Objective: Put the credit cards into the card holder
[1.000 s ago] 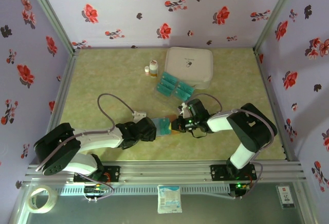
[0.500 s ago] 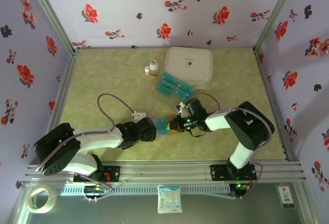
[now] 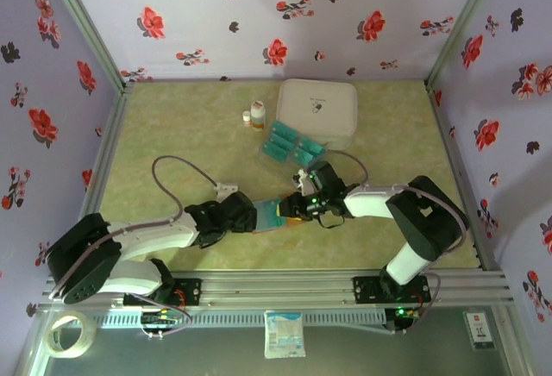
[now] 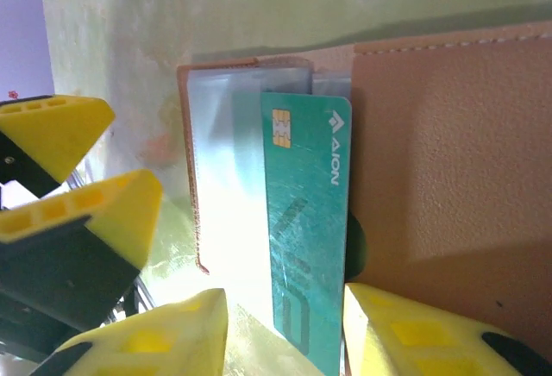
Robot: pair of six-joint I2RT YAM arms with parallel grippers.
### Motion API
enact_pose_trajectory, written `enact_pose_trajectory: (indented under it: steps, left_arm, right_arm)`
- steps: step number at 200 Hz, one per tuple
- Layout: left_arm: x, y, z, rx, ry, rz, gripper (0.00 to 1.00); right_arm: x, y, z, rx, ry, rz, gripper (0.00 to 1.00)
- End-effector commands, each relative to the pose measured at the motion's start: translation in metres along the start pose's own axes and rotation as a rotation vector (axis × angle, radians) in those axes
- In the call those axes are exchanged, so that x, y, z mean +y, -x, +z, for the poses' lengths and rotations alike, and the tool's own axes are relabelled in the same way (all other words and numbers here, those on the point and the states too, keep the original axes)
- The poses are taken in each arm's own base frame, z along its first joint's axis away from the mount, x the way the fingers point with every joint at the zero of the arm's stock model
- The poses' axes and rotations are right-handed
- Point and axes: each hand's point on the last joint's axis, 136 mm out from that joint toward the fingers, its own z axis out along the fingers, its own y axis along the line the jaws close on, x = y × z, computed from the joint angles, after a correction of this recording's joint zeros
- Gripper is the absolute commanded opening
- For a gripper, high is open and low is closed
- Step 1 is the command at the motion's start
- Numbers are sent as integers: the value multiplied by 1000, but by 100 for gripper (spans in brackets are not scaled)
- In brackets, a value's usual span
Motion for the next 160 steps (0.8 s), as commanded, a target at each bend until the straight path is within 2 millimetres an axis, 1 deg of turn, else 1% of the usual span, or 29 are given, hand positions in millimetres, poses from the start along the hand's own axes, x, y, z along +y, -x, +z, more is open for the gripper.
enact_pose_trajectory:
  steps: [1,12,27,47,60,85,101,127,160]
  left_arm:
    - [12,14,-11,-24,33,-34,100]
    - [18,16,-12,-22,46,-47,100]
    - [26,16,-14,-14,64,-59,100]
    - [35,12,-13,7,91,-60,100]
    - [38,10,-11,23,108,-51,100]
    - [40,7,-8,46,132,-26,100]
    - [40,7,-5,61,146,-13,100]
    - [39,7,1,83,170,5,100]
    - [39,7,7,105,203,30,100]
  right_arm:
    - [6,6,-14,-19,-64,-41,44]
    - [10,9,-19,-33,-74,-54,46]
    - [15,14,-26,-56,-89,-68,47]
    - [15,20,-34,-90,-138,-77,45]
    - [8,23,-37,-108,-201,-82,39]
    - [-4,25,-38,-115,-332,-107,20]
    - [-11,26,-36,-110,-407,-130,11]
    - [-15,27,-28,-96,-464,-158,2]
    - [-17,29,-15,-77,-477,-169,0]
